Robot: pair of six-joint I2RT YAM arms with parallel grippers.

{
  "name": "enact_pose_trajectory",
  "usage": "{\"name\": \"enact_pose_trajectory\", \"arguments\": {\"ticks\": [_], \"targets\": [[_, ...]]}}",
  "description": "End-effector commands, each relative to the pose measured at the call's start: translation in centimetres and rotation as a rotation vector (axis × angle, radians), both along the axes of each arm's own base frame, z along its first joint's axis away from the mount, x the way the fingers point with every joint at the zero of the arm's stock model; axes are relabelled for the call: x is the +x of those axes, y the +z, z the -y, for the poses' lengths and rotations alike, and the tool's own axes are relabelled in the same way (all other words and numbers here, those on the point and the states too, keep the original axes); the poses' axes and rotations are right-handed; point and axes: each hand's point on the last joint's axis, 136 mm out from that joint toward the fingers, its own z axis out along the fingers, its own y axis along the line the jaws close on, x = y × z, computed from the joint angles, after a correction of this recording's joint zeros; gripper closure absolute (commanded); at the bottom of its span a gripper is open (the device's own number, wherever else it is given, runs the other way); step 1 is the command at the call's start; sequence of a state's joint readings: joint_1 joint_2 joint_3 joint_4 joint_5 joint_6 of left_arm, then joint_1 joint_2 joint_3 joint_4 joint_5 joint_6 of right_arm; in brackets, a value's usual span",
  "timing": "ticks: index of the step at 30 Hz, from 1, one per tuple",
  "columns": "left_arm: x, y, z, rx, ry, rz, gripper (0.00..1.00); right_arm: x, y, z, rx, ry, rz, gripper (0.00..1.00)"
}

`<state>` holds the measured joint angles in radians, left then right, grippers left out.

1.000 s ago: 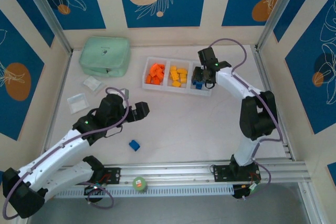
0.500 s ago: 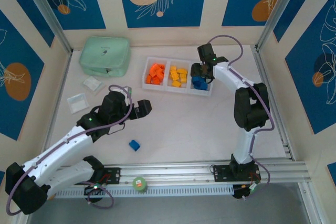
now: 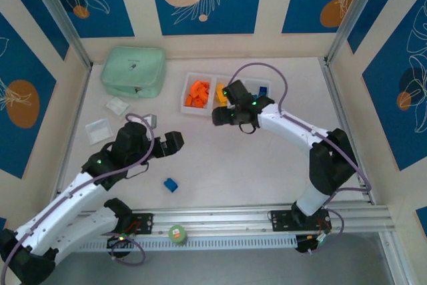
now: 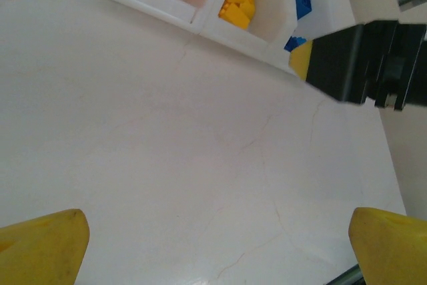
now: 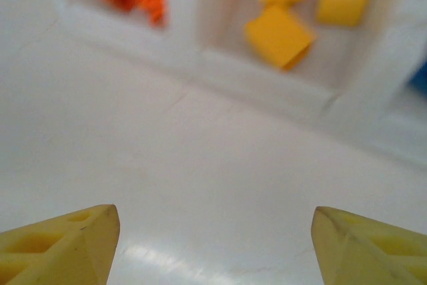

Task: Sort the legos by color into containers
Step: Pick up the lego from the bottom-center of the table.

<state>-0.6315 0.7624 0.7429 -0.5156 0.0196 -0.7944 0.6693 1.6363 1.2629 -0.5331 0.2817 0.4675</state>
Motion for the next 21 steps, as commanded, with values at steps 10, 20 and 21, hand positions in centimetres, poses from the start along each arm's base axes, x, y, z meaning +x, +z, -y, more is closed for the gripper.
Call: {"name": "enact_pose_trajectory", "arguments": {"ticks": [10, 20, 21], "targets": [[-4.8, -0.7, -6.0, 0.126, 0.084, -0.063, 0.01, -11.4, -2.3, -12.7, 0.131, 0.331, -0.115, 0.2], [-7.0, -0.5, -8.8, 0.15, 0.152, -0.066, 0.01, -16.5, -6.3, -18.5, 0.099, 0.486, -0.169, 0.2], [-7.1, -0.6, -8.9, 0.149, 0.156, -0.067, 0.01, -16.7, -6.5, -18.7, 0.091, 0.494, -0.168, 0.2]]}}
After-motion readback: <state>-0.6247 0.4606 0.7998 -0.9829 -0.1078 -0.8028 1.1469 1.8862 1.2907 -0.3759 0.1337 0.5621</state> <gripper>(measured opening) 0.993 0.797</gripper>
